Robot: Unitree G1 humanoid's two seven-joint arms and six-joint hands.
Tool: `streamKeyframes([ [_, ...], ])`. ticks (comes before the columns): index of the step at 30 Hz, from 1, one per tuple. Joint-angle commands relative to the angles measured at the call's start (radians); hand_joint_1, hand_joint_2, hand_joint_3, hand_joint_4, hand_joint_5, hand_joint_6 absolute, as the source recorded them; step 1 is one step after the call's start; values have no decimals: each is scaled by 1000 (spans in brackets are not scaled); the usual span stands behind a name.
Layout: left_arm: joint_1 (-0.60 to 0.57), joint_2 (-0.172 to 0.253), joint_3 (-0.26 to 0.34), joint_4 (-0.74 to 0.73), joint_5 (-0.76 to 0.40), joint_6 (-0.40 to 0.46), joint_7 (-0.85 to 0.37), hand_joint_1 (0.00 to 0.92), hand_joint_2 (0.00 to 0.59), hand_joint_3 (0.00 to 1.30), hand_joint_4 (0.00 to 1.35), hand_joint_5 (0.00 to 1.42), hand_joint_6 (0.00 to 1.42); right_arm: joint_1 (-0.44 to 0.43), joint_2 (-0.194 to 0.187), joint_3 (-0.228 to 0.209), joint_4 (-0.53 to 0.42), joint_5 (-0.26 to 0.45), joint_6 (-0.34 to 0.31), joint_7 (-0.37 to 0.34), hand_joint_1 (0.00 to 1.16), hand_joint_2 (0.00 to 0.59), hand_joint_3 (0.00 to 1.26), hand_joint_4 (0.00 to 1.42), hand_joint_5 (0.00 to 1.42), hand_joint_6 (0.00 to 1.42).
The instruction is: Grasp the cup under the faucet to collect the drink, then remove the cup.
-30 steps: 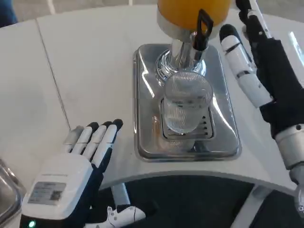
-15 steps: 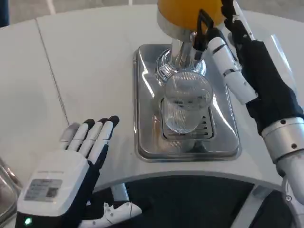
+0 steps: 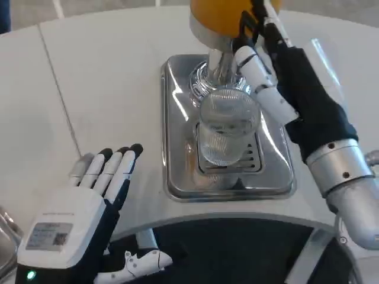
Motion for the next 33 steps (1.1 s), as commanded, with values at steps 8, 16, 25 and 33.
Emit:
streamKeyframes([
  [8,-4,5,-5,6,3,1,-7,0,94,0,0,0,0,-25,-12,24,17,22,-5,18,90,509,0,0,0,0],
  [16,-13,7,-6,9,3,0,-8,0,94,0,0,0,0,-34,-29,46,-18,1,16,41,95,515,0,0,0,0],
  [25,-26,1,-14,18,7,2,-4,0,94,0,0,0,0,-56,-75,100,-4,-51,21,93,32,502,0,0,0,0],
  [33,-33,-8,-21,26,7,-1,11,0,94,0,0,0,0,-59,-82,151,-8,-109,53,124,0,510,0,0,0,0],
])
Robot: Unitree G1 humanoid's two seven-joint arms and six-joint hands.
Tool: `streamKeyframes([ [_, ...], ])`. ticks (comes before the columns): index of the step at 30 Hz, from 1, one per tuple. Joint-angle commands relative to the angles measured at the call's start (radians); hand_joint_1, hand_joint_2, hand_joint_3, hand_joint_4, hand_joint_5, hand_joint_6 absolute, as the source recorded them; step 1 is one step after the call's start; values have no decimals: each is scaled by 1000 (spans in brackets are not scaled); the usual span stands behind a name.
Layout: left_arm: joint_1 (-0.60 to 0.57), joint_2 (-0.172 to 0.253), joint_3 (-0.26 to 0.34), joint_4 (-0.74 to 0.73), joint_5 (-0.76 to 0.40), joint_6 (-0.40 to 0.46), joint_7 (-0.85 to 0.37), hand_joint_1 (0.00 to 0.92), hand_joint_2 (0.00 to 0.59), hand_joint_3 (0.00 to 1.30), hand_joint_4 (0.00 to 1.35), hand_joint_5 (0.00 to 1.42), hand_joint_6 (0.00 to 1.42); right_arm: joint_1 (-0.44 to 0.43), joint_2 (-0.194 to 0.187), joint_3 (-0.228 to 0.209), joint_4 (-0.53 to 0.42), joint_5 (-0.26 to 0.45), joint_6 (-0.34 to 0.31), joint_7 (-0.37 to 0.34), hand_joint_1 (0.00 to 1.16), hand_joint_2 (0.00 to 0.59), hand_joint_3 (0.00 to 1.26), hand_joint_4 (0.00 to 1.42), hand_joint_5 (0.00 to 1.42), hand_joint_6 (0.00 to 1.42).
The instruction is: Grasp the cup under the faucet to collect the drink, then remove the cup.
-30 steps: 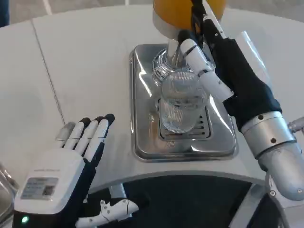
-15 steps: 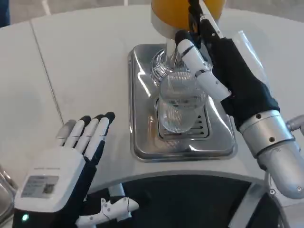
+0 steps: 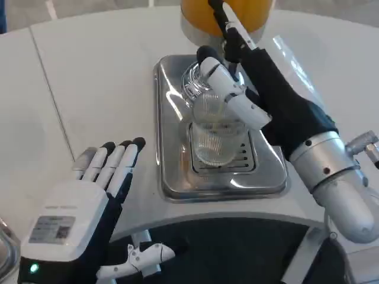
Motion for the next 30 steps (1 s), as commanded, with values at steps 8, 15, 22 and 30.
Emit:
streamKeyframes([
  [8,-15,-19,-28,25,16,-4,49,0,93,0,0,1,2,-1,0,80,-40,-64,54,66,0,521,0,0,0,0],
  [15,-80,-35,-49,112,54,17,108,30,91,0,0,25,24,2,-5,68,-68,-65,76,86,0,537,0,0,0,0],
  [22,-140,-34,-80,188,68,25,133,51,89,0,0,29,32,-8,-6,73,-81,-69,94,103,0,537,0,0,0,0],
  [30,-183,-34,-104,223,68,35,135,53,89,0,0,30,39,-14,-7,66,-82,-66,100,109,0,547,0,0,0,0],
])
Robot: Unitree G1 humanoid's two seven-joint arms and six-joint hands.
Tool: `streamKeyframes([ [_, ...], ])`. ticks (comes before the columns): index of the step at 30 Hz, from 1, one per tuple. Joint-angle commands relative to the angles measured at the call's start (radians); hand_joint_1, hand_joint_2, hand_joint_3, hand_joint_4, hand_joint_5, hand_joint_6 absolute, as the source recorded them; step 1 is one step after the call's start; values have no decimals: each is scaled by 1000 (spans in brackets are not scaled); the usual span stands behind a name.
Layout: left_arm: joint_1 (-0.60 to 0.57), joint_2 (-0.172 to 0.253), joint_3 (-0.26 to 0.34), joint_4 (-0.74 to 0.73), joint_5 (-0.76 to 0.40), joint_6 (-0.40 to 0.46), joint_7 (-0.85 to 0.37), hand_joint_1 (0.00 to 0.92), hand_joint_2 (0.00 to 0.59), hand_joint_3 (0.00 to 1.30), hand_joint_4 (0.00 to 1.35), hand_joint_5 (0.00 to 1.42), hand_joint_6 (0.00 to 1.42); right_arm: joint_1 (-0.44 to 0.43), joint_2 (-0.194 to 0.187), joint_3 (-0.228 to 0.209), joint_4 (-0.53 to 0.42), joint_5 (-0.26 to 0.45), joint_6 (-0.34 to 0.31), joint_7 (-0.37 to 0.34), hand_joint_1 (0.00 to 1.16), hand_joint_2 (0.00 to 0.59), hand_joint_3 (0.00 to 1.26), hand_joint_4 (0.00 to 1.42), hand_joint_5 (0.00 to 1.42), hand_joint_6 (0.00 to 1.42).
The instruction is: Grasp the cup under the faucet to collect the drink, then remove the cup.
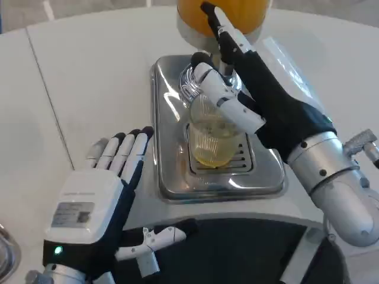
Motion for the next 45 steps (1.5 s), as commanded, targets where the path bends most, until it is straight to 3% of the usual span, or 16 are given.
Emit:
streamKeyframes([
  [1,-16,2,-13,26,-1,10,12,53,90,0,0,30,39,-5,-4,27,-8,16,-3,48,0,548,0,0,0,0],
  [12,-64,9,-25,69,-3,18,13,53,90,0,0,36,42,-18,-5,39,-4,9,13,67,0,551,0,0,0,0],
  [22,-101,8,-38,98,-10,15,9,53,90,0,0,40,44,0,0,12,-26,21,34,61,0,551,0,0,0,0],
  [26,-110,8,-46,106,-10,11,9,53,90,0,0,41,44,45,18,-21,-61,27,52,33,1,557,0,0,0,0],
  [31,-117,12,-57,113,-12,9,11,53,90,0,0,41,44,174,75,-73,-126,40,61,-49,13,572,0,0,0,0],
  [38,-121,16,-64,115,-15,9,12,47,91,0,0,42,44,284,137,-44,-163,-26,24,-189,74,578,0,0,0,0],
  [45,-115,19,-61,108,-20,10,11,42,91,0,0,42,44,307,186,-37,-159,-88,-12,-295,112,570,0,0,0,0],
])
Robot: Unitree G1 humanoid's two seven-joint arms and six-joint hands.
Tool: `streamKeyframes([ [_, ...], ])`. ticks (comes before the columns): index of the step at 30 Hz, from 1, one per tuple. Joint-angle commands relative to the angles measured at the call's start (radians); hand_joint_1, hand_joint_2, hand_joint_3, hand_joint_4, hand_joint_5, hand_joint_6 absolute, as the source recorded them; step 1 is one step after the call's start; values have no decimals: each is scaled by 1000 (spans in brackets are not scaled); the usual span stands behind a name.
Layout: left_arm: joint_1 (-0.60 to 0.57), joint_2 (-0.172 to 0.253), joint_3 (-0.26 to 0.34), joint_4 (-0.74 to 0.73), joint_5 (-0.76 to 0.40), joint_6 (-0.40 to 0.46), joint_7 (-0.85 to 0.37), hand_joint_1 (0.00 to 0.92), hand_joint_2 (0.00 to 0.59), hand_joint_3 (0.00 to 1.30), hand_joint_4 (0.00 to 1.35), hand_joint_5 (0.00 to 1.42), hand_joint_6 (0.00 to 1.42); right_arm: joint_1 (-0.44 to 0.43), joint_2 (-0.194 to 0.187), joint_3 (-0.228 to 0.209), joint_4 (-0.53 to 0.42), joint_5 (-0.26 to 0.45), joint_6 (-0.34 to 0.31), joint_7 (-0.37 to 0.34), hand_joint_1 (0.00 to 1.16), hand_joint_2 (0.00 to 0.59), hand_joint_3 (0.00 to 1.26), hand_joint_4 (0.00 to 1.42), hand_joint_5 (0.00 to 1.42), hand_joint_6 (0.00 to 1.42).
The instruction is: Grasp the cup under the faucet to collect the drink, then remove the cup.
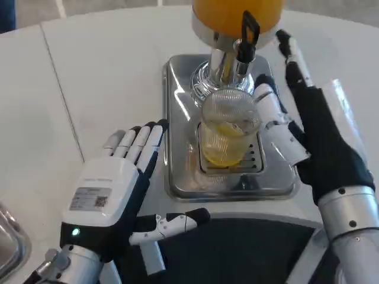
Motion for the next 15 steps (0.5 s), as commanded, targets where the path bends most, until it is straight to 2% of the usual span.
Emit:
streamKeyframes([
  [1,8,8,-5,0,-17,-6,9,41,91,0,0,42,44,15,15,-5,-6,-21,-34,-38,113,570,0,0,0,0],
  [5,4,5,-11,2,-16,-5,11,41,92,0,0,42,44,12,-14,-9,-2,-23,-48,-7,117,565,0,0,0,0],
  [9,-7,2,-17,10,-13,-4,15,40,92,0,0,42,50,21,-130,-15,-13,-32,-107,77,149,536,0,0,0,0],
  [11,-13,0,-19,16,-12,-3,18,40,92,0,0,42,52,50,-202,-31,-25,-34,-166,107,184,523,0,0,0,0],
  [14,-29,-1,-25,30,-11,-1,19,38,92,0,0,42,54,84,-271,-55,-34,-36,-238,129,222,512,0,0,0,0],
  [15,-38,-3,-28,40,-10,0,20,36,92,0,0,42,55,105,-301,-67,-39,-37,-272,134,230,493,0,0,0,0],
])
